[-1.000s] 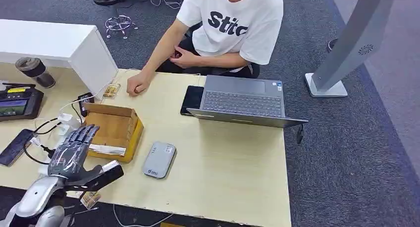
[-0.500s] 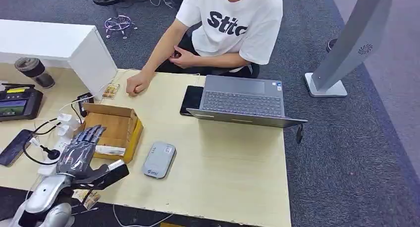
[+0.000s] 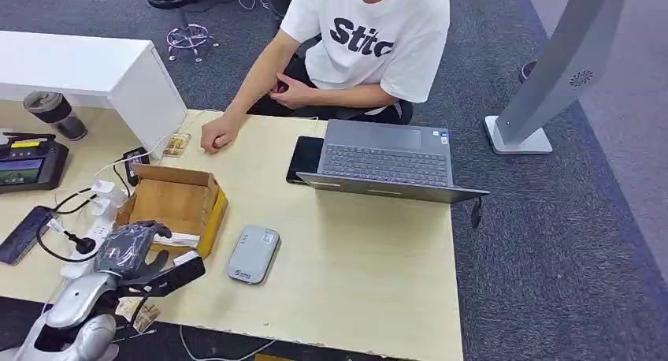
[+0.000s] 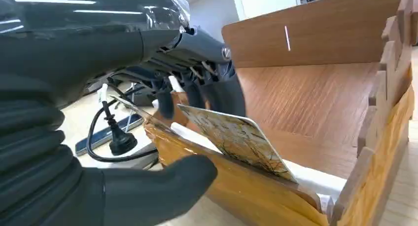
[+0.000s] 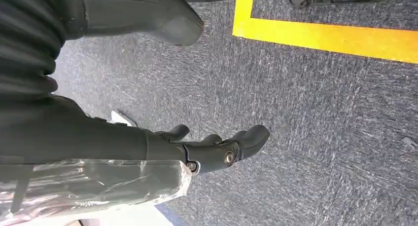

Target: Pass the card to the sensor for recognition and then transmit it.

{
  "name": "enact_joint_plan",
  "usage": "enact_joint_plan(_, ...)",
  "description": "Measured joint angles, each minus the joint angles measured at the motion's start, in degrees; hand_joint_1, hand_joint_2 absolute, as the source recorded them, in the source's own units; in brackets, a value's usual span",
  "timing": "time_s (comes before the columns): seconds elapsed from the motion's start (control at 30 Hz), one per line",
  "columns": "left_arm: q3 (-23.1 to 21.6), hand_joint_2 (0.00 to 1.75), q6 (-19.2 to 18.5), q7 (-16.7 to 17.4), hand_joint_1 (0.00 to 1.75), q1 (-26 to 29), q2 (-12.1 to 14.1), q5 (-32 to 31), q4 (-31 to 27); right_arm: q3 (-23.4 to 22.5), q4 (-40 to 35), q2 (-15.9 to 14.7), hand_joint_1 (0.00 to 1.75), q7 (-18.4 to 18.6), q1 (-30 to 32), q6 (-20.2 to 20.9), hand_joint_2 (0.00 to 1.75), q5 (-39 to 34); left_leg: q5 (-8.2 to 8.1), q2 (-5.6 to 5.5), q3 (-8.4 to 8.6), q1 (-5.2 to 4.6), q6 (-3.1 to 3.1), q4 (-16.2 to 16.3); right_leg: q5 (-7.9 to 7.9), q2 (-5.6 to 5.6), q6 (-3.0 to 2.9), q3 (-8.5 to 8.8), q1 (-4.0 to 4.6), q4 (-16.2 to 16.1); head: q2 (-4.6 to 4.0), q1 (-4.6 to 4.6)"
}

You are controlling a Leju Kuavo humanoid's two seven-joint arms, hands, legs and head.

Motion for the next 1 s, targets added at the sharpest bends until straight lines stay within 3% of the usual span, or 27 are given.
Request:
enact_joint_plan(0.53,-0.3,1.75,0.0,0.7,1.01,-0.3,0.1,0.2,0.5,0.0,0.0,0.0,0.00,0.0,0.0,0.0,1.75,-0.2,0.00,0.00,0.00,0.00,-0.01,0.0,0.00,0.00,0.00,-0.01,0.00,0.0,0.00,0.02)
enact_joint_plan(0.6,-0.3,1.75,0.0,0.7,1.12,-0.3,0.1,0.2,0.5,0.0,0.0,0.0,0.00,0.0,0.0,0.0,1.75,-0.2,0.00,0.00,0.00,0.00,-0.01,0.0,0.00,0.00,0.00,-0.01,0.00,0.0,0.00,0.02)
enact_joint_plan(0.67,-0.4,1.75,0.0,0.7,1.10,-0.3,0.1,0.2,0.5,0.0,0.0,0.0,0.00,0.0,0.0,0.0,1.75,-0.2,0.00,0.00,0.00,0.00,0.00,0.0,0.00,0.00,0.00,-0.01,0.00,0.0,0.00,0.02)
enact_joint_plan(0.83,-0.5,1.75,0.1,0.9,1.59,-0.7,0.1,0.1,0.6,0.0,0.0,0.0,0.00,0.0,0.0,0.0,1.75,-0.2,0.00,0.00,0.00,0.00,0.00,0.0,0.00,0.00,0.00,0.00,0.00,0.0,0.00,0.02)
enact_joint_plan(1.0,-0.6,1.75,0.6,1.0,1.75,-0.9,0.0,-0.5,1.0,0.1,0.0,0.0,0.00,0.0,0.0,0.0,1.75,-0.2,0.00,0.00,0.00,0.00,-0.01,0.0,0.00,0.00,0.00,-0.01,0.00,0.0,0.00,0.02)
